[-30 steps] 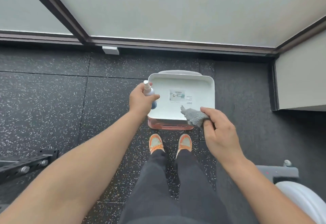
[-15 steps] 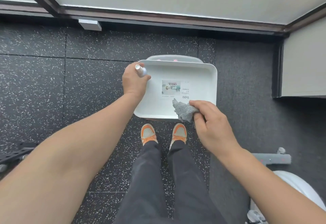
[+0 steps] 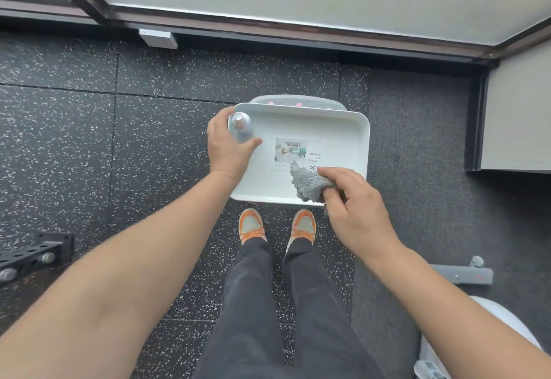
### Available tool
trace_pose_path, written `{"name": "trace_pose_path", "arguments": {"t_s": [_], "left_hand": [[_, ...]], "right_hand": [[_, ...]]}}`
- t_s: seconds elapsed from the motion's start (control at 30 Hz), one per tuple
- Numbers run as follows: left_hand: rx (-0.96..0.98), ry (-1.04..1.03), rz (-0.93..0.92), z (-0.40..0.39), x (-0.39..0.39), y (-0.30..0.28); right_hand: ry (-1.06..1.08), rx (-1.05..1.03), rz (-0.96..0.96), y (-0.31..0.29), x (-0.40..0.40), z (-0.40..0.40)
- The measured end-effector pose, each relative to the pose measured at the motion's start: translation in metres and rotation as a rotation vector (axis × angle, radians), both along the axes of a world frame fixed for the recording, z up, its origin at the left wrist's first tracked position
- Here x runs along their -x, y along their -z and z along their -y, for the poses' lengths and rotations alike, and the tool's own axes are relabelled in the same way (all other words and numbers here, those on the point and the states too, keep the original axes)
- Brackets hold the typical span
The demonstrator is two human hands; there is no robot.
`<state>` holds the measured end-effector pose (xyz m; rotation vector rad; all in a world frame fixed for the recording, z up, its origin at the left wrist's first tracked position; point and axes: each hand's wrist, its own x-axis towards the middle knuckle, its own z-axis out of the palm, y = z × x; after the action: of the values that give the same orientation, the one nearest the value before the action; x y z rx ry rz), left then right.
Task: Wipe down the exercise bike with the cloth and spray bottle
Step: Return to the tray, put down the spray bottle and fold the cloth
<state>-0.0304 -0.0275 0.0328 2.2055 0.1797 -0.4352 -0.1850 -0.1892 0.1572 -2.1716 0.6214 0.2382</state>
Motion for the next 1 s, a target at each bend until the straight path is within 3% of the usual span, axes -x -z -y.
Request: {"name": "trace_pose_path", "arguments": {"t_s": [0.07,0.13,0.27,0.33,0.43,0.5,0.6,0.73,1.0], "left_hand": [[0.013,-0.034,0.058,-0.006,0.034,-0.018],[0.076,0.078,0.042,-0.009,0.075,-0.037],[0.375,0.44,-0.254,0.01,0.103,-0.073],[0.443,0.442,-0.36,0.019,0.09,-0.079],[0.48,0.35,-0.535,0.02,0.072,-0.079],[0.572,0.285,-0.664,0.018,0.068,-0.077],[0.643,0.182,-0.776,0.015,0.066,-0.075],[0.714,-0.001,-0.814,0.016,0.07,-0.072],[0.702,-0.106,-0.863,0.019,0.078,-0.079]], "right_hand": [[0.071,-0.076,-0.052,-0.001,0.0,0.0],[0.151,-0.19,-0.108,-0.001,0.0,0.001],[0.19,-0.326,-0.198,0.001,-0.004,0.006],[0.325,-0.548,-0.261,0.002,-0.009,0.011],[0.518,-1.045,-0.336,0.003,-0.017,0.023],[0.538,-1.257,-0.339,0.004,-0.019,0.033],[0.45,-1.245,-0.325,0.014,-0.019,0.036],[0.458,-1.018,-0.372,0.031,-0.019,0.032],[0.347,-0.932,-0.373,0.041,-0.01,0.025]]}}
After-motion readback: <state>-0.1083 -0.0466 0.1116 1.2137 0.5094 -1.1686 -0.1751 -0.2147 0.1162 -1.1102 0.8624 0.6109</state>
